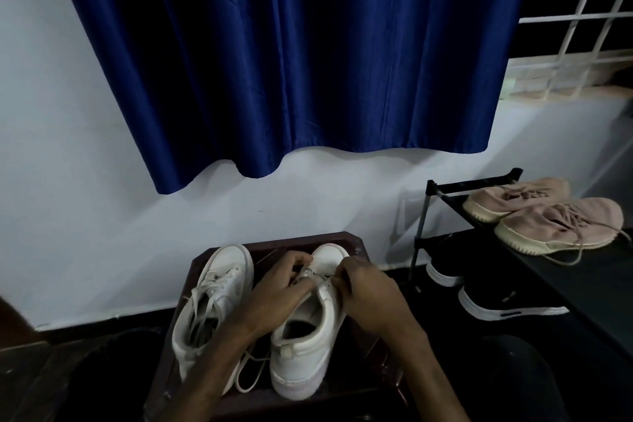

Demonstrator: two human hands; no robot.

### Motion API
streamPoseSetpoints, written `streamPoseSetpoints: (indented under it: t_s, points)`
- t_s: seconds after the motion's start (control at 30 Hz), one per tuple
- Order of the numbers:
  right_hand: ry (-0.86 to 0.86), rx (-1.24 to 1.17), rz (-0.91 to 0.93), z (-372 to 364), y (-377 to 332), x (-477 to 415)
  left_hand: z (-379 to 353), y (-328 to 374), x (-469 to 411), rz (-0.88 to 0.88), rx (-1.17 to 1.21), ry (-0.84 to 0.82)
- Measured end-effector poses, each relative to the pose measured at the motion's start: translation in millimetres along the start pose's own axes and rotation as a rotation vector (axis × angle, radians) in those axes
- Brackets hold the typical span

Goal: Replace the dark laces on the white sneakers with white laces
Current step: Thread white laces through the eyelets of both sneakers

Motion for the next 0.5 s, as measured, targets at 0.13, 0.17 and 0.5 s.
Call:
streamPoseSetpoints:
  t_s: [0.13, 0.17, 0.5]
  points:
    - [-0.003, 0.035, -0.01, -10, -2, -2, -4, 0, 12, 0.037, 0.06, -0.042]
    - [0.01, 0.049, -0.016, -12, -4, -4, -5, 0, 12, 0.032, 0.023, -0.05]
    - [-0.069, -0.079, -0.081, -5, 23, -15, -5, 14, 14, 0.028, -0.255, 0.196]
Point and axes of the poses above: each hand's wrist, its own x-axis away from the middle knuckle, its own z-axis out of the back of the hand, y = z × x, the point moved 3 cm from there along -x, towards the middle knuckle, and after that the axes turned 3 degrees about -z, right-handed, at the moved point
